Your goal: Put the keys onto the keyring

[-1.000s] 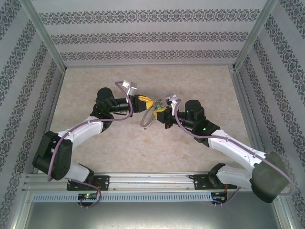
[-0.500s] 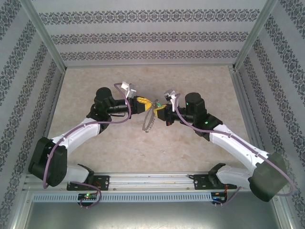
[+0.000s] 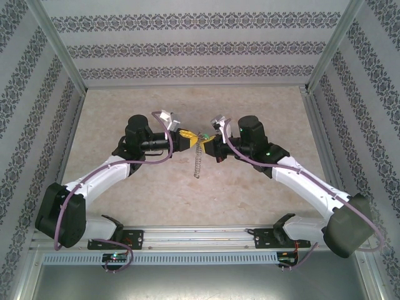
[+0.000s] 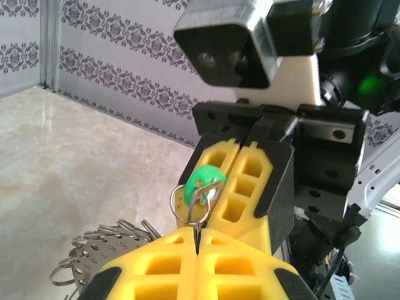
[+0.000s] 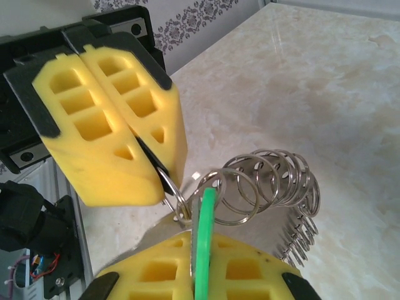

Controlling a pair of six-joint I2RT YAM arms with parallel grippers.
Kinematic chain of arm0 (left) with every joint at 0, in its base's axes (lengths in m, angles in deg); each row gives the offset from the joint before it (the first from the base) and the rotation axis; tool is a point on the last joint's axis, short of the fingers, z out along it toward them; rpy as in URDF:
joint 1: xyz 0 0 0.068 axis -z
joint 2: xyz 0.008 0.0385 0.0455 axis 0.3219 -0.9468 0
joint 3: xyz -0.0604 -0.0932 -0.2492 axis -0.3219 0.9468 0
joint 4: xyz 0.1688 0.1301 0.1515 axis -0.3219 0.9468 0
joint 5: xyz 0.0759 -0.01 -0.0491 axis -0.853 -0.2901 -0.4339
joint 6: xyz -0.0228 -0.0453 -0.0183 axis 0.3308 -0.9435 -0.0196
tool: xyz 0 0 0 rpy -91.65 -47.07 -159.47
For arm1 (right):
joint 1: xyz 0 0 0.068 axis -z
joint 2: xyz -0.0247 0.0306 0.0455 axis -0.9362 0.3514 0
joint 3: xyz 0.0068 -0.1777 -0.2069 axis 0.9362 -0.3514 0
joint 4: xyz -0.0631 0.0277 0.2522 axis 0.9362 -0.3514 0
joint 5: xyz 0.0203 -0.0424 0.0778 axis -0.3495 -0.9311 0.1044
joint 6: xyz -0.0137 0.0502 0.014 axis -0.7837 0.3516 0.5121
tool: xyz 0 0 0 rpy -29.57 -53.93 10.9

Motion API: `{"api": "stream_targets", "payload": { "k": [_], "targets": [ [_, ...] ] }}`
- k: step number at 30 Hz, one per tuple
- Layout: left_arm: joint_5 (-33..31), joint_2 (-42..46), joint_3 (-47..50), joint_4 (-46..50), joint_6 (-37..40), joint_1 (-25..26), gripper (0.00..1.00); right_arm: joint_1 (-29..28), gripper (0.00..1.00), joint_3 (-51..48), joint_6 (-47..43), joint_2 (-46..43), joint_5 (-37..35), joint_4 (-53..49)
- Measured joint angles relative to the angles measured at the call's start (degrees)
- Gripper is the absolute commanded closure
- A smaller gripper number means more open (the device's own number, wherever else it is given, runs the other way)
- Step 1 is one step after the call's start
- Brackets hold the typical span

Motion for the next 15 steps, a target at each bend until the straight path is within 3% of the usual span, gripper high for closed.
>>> {"api": "stream_targets", "payload": {
  "k": [15],
  "targets": [
    [-2.67,0.15,-1.4,5.44,4.09,0.61,1.0,-0.26,1.0,3.56,-1.57,2.78,-0.13,-4.68]
  ]
}}
